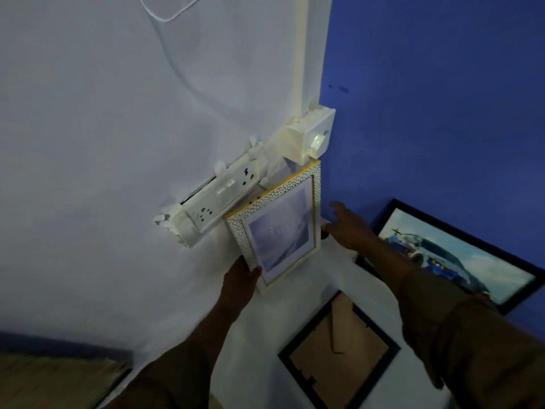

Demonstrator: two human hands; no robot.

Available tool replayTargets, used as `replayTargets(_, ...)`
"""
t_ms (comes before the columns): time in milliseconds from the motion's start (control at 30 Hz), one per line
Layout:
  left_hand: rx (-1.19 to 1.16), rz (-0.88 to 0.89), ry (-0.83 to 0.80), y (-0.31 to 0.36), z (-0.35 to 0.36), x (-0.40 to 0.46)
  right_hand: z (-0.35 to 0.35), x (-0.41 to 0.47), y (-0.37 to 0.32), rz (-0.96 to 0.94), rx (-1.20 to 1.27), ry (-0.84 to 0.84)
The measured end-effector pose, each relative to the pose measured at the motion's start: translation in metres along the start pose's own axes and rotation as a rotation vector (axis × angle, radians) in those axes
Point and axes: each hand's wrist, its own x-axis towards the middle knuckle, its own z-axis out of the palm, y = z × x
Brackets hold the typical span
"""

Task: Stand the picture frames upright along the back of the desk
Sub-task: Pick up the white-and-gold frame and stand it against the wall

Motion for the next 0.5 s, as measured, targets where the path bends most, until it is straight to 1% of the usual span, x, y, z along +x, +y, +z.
replayTargets(100,0.077,0.013,-0.029,0.005,-0.013,0.008,0.014,0.02,-0.012,-0.007,0.097,-0.02)
replayTargets(233,0.116,0.198,-0.069,-0.004,-0.019,0.007,0.025,0.032,-0.009,0.003,0.218,0.044)
replayTargets(300,0.057,0.263,-0.068,-0.009,-0.016,0.003,0.024,0.025,-0.006,0.016,0.25,0.063)
replayTargets(400,-0.041,0.315,-0.07,0.003,-0.015,-0.008,0.017,0.001,-0.006,0.012,0.259,0.095)
replayTargets(500,-0.107,0.349,-0.058,0.015,-0.014,-0.02,0.005,-0.027,-0.005,-0.031,0.257,0.175)
